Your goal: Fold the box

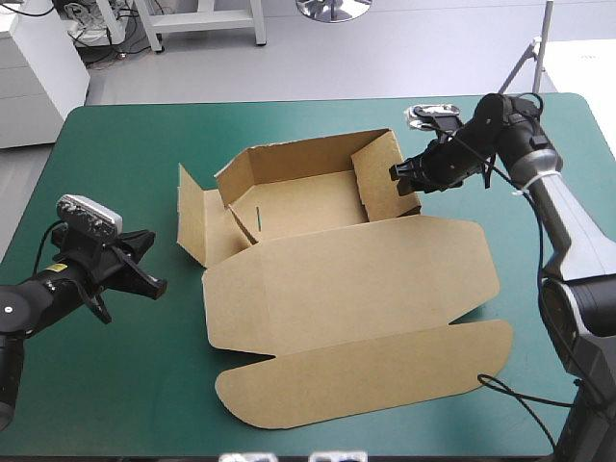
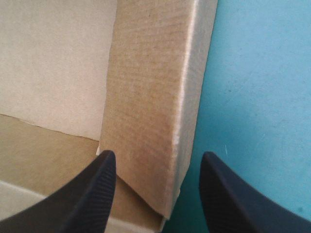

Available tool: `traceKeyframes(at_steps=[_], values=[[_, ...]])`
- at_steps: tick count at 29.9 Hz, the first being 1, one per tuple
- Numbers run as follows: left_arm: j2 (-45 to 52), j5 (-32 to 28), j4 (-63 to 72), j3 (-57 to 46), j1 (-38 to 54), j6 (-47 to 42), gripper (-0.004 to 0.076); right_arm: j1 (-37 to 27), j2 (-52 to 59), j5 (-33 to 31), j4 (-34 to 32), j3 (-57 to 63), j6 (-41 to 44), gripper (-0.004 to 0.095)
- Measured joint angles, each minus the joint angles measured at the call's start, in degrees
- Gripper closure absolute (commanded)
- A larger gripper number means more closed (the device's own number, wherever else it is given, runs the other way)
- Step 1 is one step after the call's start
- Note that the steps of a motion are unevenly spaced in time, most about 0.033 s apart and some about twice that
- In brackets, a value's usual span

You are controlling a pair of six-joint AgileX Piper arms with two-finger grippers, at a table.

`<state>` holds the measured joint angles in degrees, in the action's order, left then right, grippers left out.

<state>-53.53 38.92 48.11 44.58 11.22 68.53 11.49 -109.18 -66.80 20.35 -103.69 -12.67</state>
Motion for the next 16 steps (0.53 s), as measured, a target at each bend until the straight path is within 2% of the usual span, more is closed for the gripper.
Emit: traceKeyframes(at_steps=[10,13,16], values=[[0.0,0.5,0.0,0.0,0.0,0.0,0.0710,0.4,-6.0,1.4,-0.1,-0.5,0.4,0.0430],[0.0,0.6,0.0,0.0,0.0,0.0,0.0710,0.4,-6.4,1.4,0.5,-0.5,0.4,0.0526],[0.0,0.6,0.0,0.0,0.0,0.0,0.0710,0.4,-6.5,1.4,0.9,-0.6,0.4,0.0727]])
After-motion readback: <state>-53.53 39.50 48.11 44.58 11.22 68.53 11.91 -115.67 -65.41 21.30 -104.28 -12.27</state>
